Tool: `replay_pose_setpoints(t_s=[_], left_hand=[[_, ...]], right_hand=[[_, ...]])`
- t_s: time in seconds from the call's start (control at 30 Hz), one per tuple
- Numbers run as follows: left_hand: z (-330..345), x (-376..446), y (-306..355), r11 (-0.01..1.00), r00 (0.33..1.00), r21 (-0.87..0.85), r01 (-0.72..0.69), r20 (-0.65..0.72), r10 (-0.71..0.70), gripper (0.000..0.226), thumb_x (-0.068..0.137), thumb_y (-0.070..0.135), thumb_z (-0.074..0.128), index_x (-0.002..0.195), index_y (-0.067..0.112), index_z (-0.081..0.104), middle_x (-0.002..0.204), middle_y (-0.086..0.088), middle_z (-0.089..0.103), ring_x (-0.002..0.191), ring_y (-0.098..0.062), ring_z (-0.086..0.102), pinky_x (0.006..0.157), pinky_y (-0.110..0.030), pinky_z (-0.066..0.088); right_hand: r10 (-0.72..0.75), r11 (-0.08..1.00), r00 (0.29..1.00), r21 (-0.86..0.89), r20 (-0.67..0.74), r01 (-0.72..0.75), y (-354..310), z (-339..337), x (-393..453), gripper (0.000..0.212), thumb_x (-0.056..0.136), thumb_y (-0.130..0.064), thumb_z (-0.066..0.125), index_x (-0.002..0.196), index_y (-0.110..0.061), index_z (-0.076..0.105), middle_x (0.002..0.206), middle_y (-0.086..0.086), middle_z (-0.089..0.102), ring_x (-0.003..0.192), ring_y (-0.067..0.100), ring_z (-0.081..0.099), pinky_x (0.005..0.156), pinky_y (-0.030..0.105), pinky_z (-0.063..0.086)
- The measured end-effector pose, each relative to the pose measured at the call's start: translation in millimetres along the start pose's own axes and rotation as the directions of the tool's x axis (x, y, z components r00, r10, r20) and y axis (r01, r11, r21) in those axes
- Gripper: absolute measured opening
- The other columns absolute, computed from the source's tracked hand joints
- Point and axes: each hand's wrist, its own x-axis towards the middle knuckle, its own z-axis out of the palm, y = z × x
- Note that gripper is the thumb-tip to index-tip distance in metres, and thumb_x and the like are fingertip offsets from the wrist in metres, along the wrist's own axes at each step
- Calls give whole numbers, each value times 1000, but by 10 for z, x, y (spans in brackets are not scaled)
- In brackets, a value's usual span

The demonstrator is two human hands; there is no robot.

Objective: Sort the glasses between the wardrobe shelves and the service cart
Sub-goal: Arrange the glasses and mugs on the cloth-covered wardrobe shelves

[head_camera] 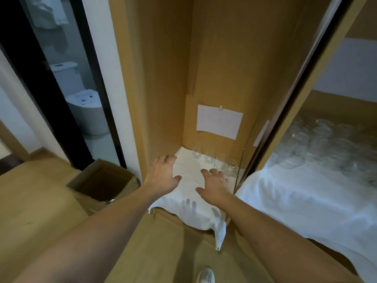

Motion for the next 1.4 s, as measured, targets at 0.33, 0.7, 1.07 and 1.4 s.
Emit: replay_pose_setpoints(t_s=[0.33, 0.7, 1.07, 1.4], left_hand=[[219, 997, -230, 996, 996, -55, 72, 47, -69, 67, 89, 48, 67, 144, 23, 40, 146, -4, 47, 130, -28, 42, 105, -39, 40], [603, 2107, -164, 997, 983, -48, 60, 179, -51, 71, 93, 45, 64, 151, 17, 36, 151, -7, 42, 135, -30, 39, 110, -39, 35], [1062, 3206, -385, 992, 940, -104, 65, 340, -26, 74, 89, 41, 69, 151, 17, 37, 153, -10, 39, 139, -32, 36, 110, -43, 40], [1415, 4071, -322, 985, 881, -119, -122, 444, 162, 75, 87, 42, 71, 151, 17, 40, 149, -11, 45, 137, -33, 39, 110, -40, 39]], right_hand=[[52, 996, 996, 74, 70, -57, 27, 123, 1379, 63, 95, -49, 58, 147, -21, 38, 142, 11, 45, 132, 33, 41, 102, 44, 41], [152, 962, 984, 216, 96, -169, 203, 242, 2385, 50, 96, -42, 54, 138, -18, 45, 135, 14, 50, 129, 36, 45, 102, 48, 42], [390, 885, 911, 219, 137, -412, 395, 467, 3092, 52, 96, -42, 59, 137, -17, 40, 133, 12, 48, 123, 31, 49, 99, 43, 45], [599, 713, 783, 333, 169, -617, 519, 529, 3596, 55, 96, -39, 61, 141, -16, 40, 136, 15, 49, 126, 34, 49, 99, 44, 45]])
